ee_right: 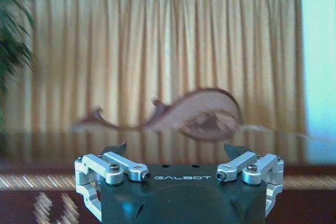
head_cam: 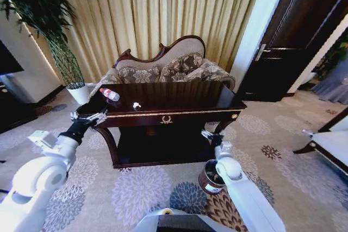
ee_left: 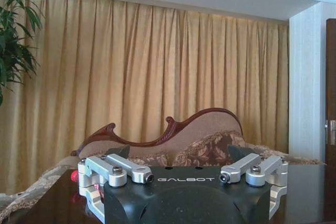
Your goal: Move to the front of the table and place the trash on the table into the trash bin.
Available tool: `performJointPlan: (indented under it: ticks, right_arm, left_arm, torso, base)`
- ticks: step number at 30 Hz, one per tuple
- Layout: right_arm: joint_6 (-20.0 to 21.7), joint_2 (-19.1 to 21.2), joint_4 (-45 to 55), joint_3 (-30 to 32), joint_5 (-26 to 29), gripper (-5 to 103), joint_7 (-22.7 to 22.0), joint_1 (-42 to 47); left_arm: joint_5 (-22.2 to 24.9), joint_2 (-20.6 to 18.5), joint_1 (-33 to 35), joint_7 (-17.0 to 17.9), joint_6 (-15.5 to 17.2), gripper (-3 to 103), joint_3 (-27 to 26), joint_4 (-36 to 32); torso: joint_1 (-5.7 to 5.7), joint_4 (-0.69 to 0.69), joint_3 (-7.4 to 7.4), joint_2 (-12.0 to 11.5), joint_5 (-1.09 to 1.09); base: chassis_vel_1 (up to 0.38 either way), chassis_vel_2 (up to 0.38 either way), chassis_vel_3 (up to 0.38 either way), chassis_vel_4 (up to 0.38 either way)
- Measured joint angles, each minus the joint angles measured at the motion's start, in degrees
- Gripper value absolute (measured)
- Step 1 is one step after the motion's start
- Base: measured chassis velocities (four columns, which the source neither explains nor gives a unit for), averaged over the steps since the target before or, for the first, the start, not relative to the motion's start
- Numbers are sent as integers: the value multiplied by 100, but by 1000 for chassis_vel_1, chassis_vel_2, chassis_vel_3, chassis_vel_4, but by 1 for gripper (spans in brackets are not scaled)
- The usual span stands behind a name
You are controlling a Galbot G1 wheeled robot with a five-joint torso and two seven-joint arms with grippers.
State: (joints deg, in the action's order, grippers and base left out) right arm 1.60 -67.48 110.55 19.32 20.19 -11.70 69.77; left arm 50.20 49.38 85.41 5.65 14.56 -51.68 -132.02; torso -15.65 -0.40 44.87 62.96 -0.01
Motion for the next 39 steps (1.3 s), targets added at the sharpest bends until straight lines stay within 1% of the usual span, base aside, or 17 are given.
performJointPlan:
  ticks: [2,3,5,7,11,21,39]
  right_arm:
    - [199,-26,270,-104,157,100,-1,-98]
    - [199,-26,270,-104,157,100,-1,-98]
    - [243,-43,317,-108,90,100,145,-112]
    - [244,-49,317,-91,33,100,191,-98]
    - [375,-38,371,-32,12,100,228,-23]
    - [400,-39,358,35,-5,100,146,-53]
    - [451,-45,430,-7,-68,100,90,-16]
  left_arm:
    - [1,0,-28,0,0,100,25,2]
    - [1,0,-28,0,0,100,25,2]
    - [0,27,-22,-1,-8,100,28,2]
    - [-2,40,-13,-5,-16,100,22,3]
    - [-8,47,-25,-45,-33,100,9,56]
    - [-24,41,-64,-50,-40,100,58,72]
    - [-34,38,19,-55,-41,100,-72,11]
  torso:
    - [0,1,0,0,0]
    - [0,1,0,0,0]
    - [0,0,0,0,0]
    - [0,0,0,0,1]
    - [0,-1,0,0,1]
    - [0,0,0,0,1]
    - [0,0,0,0,0]
  base:
    - [0,0,0,0]
    - [0,0,0,0]
    - [0,0,0,0]
    - [0,0,0,0]
    - [0,0,0,0]
    - [-71,64,69,-61]
    - [-84,113,83,-111]
